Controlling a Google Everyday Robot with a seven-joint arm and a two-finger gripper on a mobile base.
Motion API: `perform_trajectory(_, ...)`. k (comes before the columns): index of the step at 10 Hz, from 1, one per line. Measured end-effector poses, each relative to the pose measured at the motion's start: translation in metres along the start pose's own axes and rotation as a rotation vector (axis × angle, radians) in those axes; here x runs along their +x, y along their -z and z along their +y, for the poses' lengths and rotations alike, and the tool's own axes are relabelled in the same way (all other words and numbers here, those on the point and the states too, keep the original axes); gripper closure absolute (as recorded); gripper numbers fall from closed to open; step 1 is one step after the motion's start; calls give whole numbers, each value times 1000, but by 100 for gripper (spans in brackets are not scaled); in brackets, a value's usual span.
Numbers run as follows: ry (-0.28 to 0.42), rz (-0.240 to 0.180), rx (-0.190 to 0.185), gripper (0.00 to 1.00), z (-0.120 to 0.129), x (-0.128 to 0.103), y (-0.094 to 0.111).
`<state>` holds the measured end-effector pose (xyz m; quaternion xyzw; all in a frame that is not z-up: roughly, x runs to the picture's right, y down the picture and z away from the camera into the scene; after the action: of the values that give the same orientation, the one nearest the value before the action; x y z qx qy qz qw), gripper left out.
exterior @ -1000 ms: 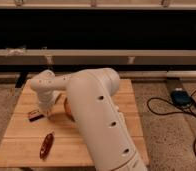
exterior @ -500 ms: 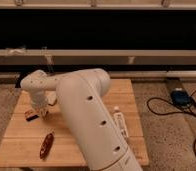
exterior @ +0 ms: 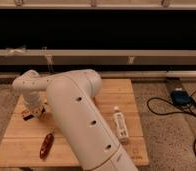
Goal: Push the eraser across the table
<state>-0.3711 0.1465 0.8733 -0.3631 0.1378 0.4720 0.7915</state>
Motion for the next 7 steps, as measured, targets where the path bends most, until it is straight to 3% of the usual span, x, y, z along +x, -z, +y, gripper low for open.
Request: perform_trajectory(7,64,-31,20,100,14,-28,2)
